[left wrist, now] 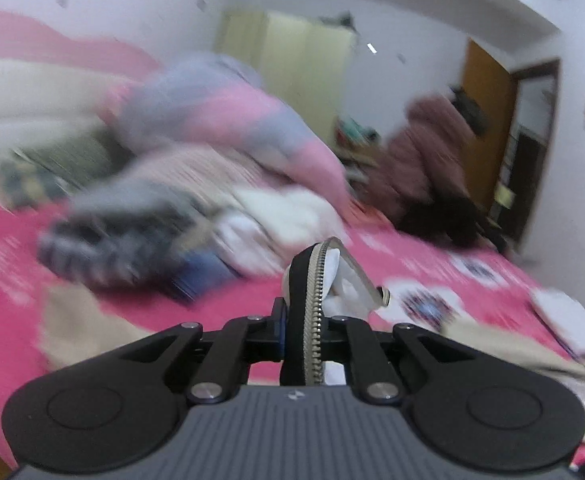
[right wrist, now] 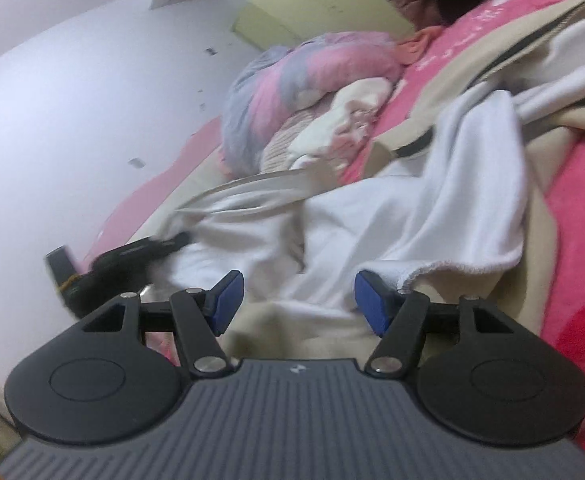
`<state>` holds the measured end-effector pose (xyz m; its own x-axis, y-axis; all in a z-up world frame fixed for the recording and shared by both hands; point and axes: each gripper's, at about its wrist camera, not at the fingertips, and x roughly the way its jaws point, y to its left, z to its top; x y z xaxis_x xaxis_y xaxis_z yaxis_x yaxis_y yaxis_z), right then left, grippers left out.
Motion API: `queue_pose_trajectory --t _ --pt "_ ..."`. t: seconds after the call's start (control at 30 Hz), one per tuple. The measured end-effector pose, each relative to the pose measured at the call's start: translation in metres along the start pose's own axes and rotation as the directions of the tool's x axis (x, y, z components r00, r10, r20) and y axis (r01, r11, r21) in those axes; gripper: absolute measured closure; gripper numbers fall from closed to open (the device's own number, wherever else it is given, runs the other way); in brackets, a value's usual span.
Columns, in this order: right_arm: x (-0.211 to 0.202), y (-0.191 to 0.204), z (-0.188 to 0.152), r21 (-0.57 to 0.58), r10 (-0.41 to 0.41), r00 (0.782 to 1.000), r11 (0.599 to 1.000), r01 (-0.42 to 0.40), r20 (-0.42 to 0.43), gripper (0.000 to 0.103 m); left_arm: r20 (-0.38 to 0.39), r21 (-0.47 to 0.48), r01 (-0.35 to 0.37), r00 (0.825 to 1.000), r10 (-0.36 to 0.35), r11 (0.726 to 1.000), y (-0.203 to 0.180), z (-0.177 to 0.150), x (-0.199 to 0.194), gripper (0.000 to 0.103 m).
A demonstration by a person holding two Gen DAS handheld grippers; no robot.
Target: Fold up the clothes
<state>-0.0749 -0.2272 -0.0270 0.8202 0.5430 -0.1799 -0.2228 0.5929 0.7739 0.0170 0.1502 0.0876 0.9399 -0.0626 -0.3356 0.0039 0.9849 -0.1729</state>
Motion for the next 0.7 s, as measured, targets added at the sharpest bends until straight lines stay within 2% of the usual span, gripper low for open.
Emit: queue_pose_trajectory --t 0.03,0.1,0.17,0.2,0.23,0.3,0.33,0.37,0.4,0.43,0.47,0.53,0.6,0.7 --pt "0.002 -0.002 0.0 0.01 -0.009 1.0 1.0 0.009 -0.001 0.042 0.013 -0.006 -0.036 0.999 0.036 0.999 0.009 0.003 0.001 0.092" --pt "0.007 -0.006 -0.001 0.027 -0.019 1.0 0.999 0.019 -0.009 0.042 -0.009 -0.027 -0.1 0.995 0.1 0.995 0.027 0.001 0.011 0.092" --pt "0.013 -0.009 -0.003 0.036 -0.034 0.999 0.999 0.035 -0.022 0.042 -0.093 -0.036 -0.167 0.982 0.163 0.985 0.047 -0.01 0.031 0.09" --pt "0.015 -0.011 -0.004 0.039 -0.043 0.999 0.998 0.044 -0.028 0.042 -0.158 -0.032 -0.195 0.969 0.188 0.98 0.056 -0.018 0.044 0.089" --pt "0.017 -0.012 -0.005 0.039 -0.054 0.998 0.998 0.055 -0.03 0.042 -0.231 -0.043 -0.229 0.949 0.214 0.972 0.067 -0.028 0.057 0.084" --pt "0.021 -0.015 -0.006 0.04 -0.075 0.997 0.996 0.077 -0.034 0.042 -0.337 -0.078 -0.264 0.914 0.224 0.961 0.082 -0.045 0.071 0.074" --pt "0.021 -0.017 -0.007 0.047 -0.083 0.996 0.995 0.085 -0.037 0.042 -0.349 -0.089 -0.27 0.91 0.224 0.959 0.087 -0.049 0.07 0.069" --pt "0.02 -0.018 -0.008 0.053 -0.087 0.995 0.995 0.089 -0.039 0.042 -0.343 -0.098 -0.27 0.913 0.222 0.958 0.09 -0.051 0.067 0.061" --pt "0.02 -0.018 -0.007 0.052 -0.093 0.995 0.994 0.095 -0.042 0.042 -0.32 -0.105 -0.264 0.922 0.219 0.959 0.091 -0.051 0.061 0.055" --pt "0.02 -0.019 -0.006 0.051 -0.099 0.994 0.994 0.101 -0.044 0.042 -0.283 -0.109 -0.26 0.933 0.221 0.959 0.092 -0.047 0.054 0.042" --pt "0.02 -0.019 -0.005 0.048 -0.104 0.993 0.993 0.106 -0.047 0.042 -0.243 -0.112 -0.259 0.943 0.226 0.959 0.093 -0.043 0.047 0.036" --pt "0.021 -0.016 -0.002 0.027 -0.109 0.992 0.994 0.11 -0.057 0.042 -0.175 -0.103 -0.243 0.959 0.223 0.964 0.089 -0.029 0.038 0.034" --pt "0.02 -0.011 0.003 -0.007 -0.108 0.992 0.994 0.108 -0.068 0.042 -0.109 -0.091 -0.226 0.97 0.216 0.97 0.084 -0.014 0.03 0.027" --pt "0.02 0.005 0.018 -0.094 -0.089 0.994 0.992 0.082 -0.069 0.041 -0.075 -0.013 -0.145 0.987 0.144 0.989 0.064 0.005 0.041 0.016"
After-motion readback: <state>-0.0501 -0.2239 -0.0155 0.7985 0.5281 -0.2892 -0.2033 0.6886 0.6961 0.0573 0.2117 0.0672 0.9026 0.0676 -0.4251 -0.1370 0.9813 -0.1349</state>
